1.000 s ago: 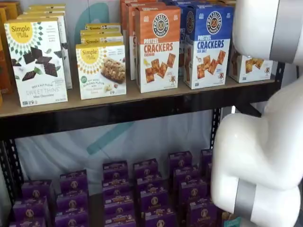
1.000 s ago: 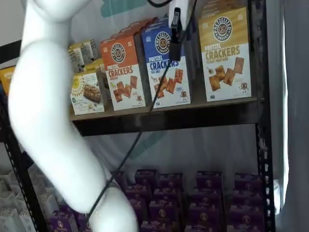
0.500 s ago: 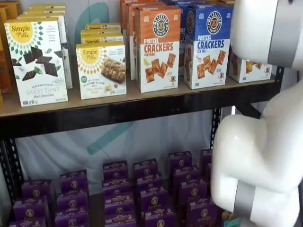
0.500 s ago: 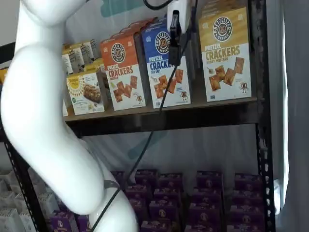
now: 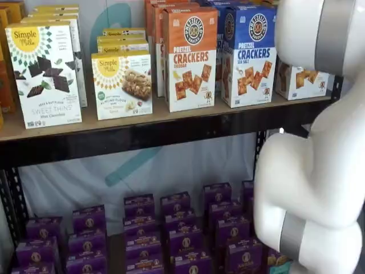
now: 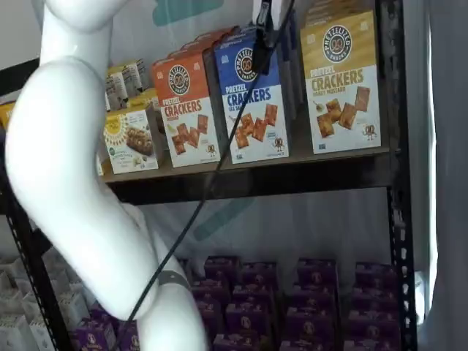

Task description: Retrieve the yellow and white box located on the top shelf, the sixth one from the left

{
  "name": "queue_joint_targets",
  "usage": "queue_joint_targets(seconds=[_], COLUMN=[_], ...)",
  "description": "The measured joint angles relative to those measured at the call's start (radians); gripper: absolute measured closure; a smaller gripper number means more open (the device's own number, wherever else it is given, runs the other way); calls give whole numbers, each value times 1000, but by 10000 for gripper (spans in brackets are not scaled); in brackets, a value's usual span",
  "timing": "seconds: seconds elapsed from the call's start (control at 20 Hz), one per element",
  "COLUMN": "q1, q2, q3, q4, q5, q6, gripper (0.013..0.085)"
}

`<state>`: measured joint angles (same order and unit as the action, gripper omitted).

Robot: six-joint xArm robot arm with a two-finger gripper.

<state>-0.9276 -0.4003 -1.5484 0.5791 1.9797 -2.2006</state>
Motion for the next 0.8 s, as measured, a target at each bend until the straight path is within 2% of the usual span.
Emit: queue_joint_targets(seconds=[0.05, 0.1, 0.2, 0.3, 0.6, 0.8], q1=[-18, -26, -28, -22, 37, 79], q2=[-31, -49, -65, -73, -86, -73], q3=[46, 75, 100, 112, 148, 148], q4=[55, 89, 125, 142, 137, 102], q5=[-56, -96, -143, -179, -354, -450], q6=[0, 2, 7, 11, -6, -27], gripper=[130, 130, 130, 130, 130, 130])
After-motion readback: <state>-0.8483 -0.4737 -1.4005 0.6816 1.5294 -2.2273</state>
